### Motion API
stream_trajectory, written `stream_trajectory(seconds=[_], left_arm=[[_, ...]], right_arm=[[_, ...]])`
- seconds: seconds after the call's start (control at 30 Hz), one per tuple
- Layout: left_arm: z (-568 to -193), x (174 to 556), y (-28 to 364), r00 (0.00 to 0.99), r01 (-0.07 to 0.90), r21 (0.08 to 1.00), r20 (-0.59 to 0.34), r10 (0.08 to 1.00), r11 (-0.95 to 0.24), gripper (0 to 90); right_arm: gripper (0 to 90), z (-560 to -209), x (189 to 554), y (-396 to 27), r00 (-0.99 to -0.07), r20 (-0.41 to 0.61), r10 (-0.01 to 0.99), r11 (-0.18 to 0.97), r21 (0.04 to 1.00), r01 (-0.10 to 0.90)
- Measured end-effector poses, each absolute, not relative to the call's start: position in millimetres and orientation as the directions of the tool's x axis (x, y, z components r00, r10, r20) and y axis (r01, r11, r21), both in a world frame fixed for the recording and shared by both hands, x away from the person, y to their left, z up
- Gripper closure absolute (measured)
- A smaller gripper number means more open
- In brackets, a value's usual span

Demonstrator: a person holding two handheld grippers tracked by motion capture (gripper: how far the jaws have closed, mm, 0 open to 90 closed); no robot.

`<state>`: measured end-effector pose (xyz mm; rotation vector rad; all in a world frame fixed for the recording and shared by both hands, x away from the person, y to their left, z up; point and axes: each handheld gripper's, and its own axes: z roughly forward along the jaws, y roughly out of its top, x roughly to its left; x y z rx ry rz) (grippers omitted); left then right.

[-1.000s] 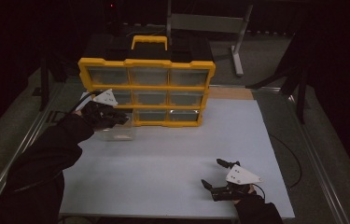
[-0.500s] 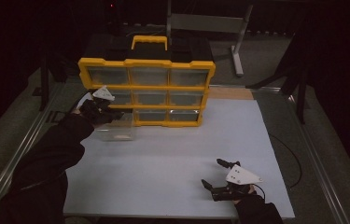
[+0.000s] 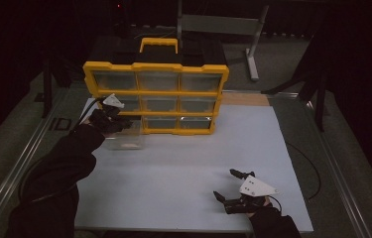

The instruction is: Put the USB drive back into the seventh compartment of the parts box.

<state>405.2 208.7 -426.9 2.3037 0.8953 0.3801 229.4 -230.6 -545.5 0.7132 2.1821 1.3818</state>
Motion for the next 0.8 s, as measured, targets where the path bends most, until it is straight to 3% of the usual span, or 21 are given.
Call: stream_trajectory(seconds=[0.47,0.63,0.8], left_arm=[[-444,413,199,0.734,0.53,0.601,0.028,0.678,-0.598,78.6],[-438,413,203,0.693,0.544,0.629,0.035,0.72,-0.555,53.2],[-431,409,207,0.688,0.541,0.647,0.026,0.725,-0.537,37.1]], right_arm=[[9.0,-545,230,-232,-0.758,-0.098,0.645,0.356,0.916,0.185],[9.0,-545,230,-232,-0.756,-0.099,0.647,0.356,0.916,0.185],[8.9,-545,230,-232,-0.755,-0.097,0.649,0.354,0.917,0.186]])
